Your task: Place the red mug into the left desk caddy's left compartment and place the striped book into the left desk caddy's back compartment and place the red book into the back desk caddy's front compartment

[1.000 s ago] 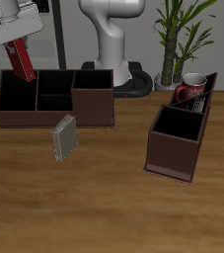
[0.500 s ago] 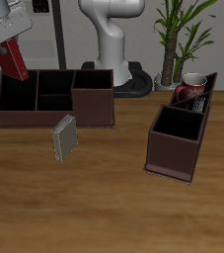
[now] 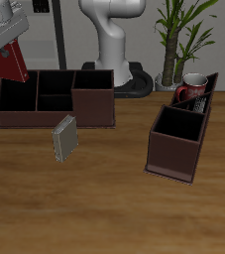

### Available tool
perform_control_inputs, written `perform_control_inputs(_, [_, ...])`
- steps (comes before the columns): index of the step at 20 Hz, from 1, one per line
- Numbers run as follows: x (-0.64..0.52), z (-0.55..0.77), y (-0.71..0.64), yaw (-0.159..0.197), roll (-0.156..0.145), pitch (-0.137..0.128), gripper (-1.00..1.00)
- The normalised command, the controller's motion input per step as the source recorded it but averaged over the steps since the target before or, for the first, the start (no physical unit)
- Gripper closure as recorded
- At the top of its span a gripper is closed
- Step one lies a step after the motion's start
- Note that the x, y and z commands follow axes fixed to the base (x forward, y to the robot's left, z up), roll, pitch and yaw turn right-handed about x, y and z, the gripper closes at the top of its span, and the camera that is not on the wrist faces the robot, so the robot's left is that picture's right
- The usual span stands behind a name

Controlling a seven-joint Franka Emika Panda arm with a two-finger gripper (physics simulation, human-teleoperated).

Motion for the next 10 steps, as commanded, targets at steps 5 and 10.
perform_control_inputs(5, [0.01, 0.16, -0.13, 0.157, -0.058, -0.035, 1.0])
perform_control_inputs(10, [0.13, 0.06, -0.08, 0.149, -0.059, -0.022, 1.0])
